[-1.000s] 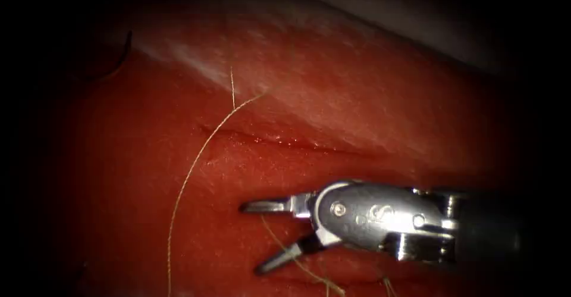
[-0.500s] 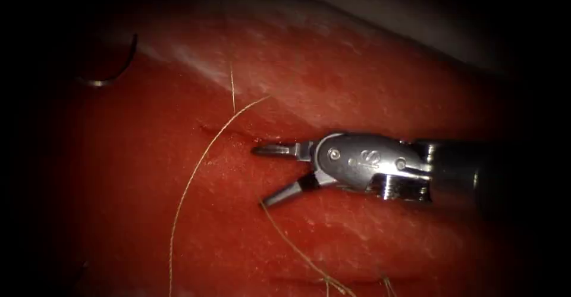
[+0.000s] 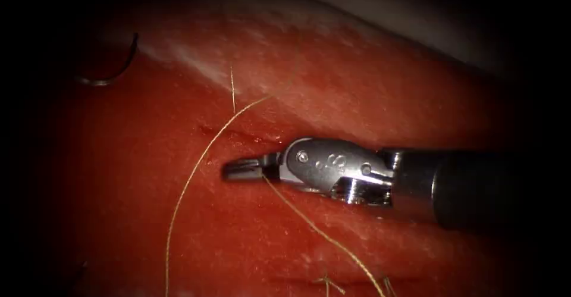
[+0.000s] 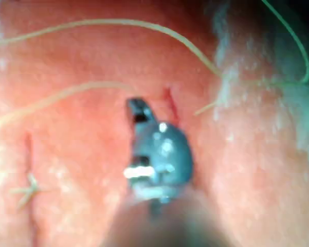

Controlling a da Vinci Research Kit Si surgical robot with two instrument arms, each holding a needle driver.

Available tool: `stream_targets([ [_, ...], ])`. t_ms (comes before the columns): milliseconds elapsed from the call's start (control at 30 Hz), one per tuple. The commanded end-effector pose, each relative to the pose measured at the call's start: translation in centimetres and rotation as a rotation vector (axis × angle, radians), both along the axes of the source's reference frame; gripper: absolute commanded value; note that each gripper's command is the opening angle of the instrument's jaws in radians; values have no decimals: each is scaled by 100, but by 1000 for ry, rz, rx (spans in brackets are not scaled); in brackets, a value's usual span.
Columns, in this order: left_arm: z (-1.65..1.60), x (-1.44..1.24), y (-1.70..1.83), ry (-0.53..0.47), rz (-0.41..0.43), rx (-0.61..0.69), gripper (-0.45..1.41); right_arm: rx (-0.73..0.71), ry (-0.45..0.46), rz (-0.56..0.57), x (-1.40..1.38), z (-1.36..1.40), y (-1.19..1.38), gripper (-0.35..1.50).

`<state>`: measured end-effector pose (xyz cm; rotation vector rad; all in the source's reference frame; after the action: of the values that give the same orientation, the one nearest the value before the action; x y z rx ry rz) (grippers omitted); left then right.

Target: Wound Closure

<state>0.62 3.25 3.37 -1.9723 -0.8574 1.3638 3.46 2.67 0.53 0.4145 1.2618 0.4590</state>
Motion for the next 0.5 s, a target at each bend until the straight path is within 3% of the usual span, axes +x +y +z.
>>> stream_targets([
  [33, 5, -4, -3, -1, 0, 3, -35, -1, -1, -7, 4, 0, 1, -35],
  [233, 4, -4, -3, -1, 4, 1, -35, 14, -3, -34, -9, -31, -15, -35],
  [400, 4, -4, -3, -1, 4, 1, -35, 38, 50, -116, -18, -83, -42, -35],
  [500, 4, -4, -3, -1, 4, 1, -35, 31, 61, -132, -21, -100, -52, -35],
])
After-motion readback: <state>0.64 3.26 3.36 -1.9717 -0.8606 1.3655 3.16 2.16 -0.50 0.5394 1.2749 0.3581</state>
